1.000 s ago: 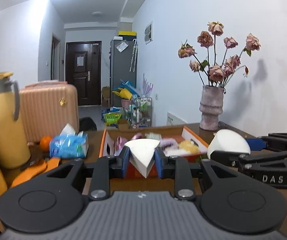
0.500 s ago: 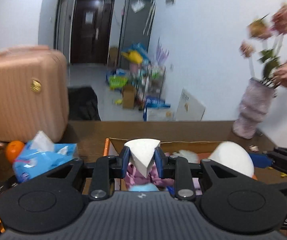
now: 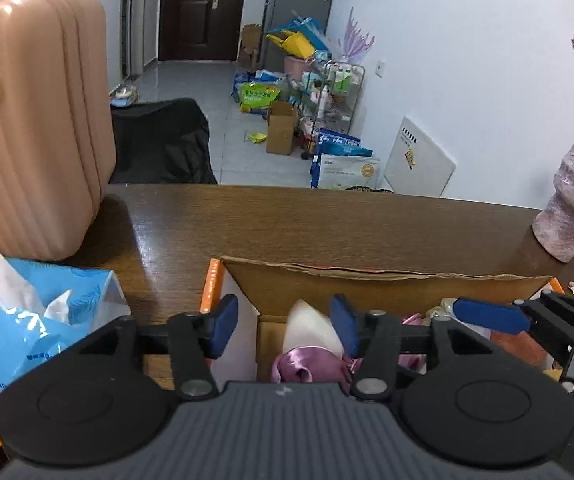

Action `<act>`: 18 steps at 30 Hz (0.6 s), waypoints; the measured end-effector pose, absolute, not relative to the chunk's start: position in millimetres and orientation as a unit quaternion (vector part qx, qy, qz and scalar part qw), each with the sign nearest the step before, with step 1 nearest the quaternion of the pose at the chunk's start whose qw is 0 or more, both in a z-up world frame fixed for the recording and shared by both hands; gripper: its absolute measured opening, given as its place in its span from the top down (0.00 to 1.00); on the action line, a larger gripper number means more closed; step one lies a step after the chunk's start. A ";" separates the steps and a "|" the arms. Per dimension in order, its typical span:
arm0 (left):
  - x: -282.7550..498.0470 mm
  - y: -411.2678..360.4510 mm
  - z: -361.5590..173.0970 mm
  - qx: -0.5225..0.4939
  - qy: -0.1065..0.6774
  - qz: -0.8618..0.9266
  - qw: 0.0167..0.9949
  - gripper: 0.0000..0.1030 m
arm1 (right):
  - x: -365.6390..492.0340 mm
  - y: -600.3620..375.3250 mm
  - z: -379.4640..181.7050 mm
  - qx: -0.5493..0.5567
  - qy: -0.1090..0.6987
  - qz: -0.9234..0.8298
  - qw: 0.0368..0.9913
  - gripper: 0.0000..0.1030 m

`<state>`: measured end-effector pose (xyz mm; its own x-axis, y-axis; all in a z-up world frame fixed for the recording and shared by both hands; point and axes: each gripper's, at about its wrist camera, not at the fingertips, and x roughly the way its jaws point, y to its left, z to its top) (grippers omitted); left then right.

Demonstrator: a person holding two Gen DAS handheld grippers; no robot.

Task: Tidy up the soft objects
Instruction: 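Lower both sponges into the box and open both grippers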

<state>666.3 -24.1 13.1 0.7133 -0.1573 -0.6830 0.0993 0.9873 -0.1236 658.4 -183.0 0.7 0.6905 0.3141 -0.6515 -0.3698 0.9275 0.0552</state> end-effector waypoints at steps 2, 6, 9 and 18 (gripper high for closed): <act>660.2 -23.8 18.7 -0.032 0.368 -0.068 0.927 0.46 | 652.8 -184.3 4.0 -0.048 0.344 0.183 0.920 0.22; 639.8 -20.0 42.9 -0.025 0.354 -0.057 0.933 0.38 | 638.9 -200.8 24.4 -0.050 0.339 0.166 0.925 0.22; 614.1 -15.7 66.3 -0.007 0.333 -0.048 0.942 0.29 | 616.2 -219.2 45.1 -0.054 0.331 0.148 0.930 0.20; 498.1 -18.6 105.1 0.066 0.197 -0.029 0.978 0.00 | 515.0 -291.4 103.6 -0.020 0.262 0.066 0.963 0.09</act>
